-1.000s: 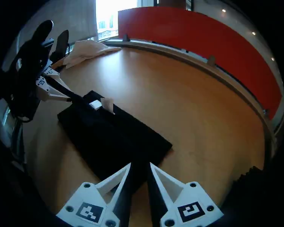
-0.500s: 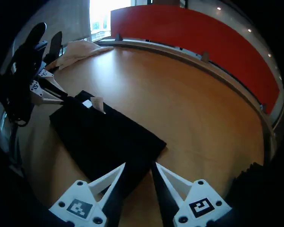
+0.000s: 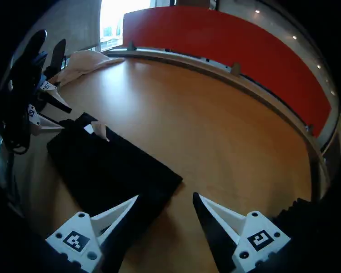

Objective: Fold towel

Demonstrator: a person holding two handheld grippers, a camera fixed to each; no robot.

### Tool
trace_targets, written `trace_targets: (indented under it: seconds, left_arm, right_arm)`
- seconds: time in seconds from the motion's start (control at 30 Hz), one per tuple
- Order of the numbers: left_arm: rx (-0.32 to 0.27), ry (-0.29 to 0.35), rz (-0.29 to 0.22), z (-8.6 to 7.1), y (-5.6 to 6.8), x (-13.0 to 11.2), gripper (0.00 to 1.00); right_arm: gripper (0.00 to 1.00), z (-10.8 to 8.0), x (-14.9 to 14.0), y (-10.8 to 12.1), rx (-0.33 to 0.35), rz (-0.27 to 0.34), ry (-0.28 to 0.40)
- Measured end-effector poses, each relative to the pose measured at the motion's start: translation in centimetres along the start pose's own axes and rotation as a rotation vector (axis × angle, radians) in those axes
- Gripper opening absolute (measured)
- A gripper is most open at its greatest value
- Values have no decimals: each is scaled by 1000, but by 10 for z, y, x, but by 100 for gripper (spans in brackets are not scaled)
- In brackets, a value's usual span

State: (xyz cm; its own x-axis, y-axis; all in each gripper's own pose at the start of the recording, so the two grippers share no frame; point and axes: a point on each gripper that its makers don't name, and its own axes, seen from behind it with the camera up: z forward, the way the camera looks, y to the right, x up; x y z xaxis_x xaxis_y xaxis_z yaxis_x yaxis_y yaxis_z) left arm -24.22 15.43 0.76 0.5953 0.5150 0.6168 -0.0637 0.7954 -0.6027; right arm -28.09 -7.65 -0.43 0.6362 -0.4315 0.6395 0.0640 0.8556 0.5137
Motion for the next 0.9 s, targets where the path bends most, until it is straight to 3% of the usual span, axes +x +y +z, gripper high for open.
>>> trace_targets:
  seconds: [0.2, 0.9]
  left_arm:
    - [31, 1, 12, 2, -11, 4, 85]
    - [82, 53, -7, -8, -36, 25, 85]
  right_arm:
    - [85, 2, 5, 5, -16, -4, 4]
    - [86, 3, 20, 20, -52, -9, 25]
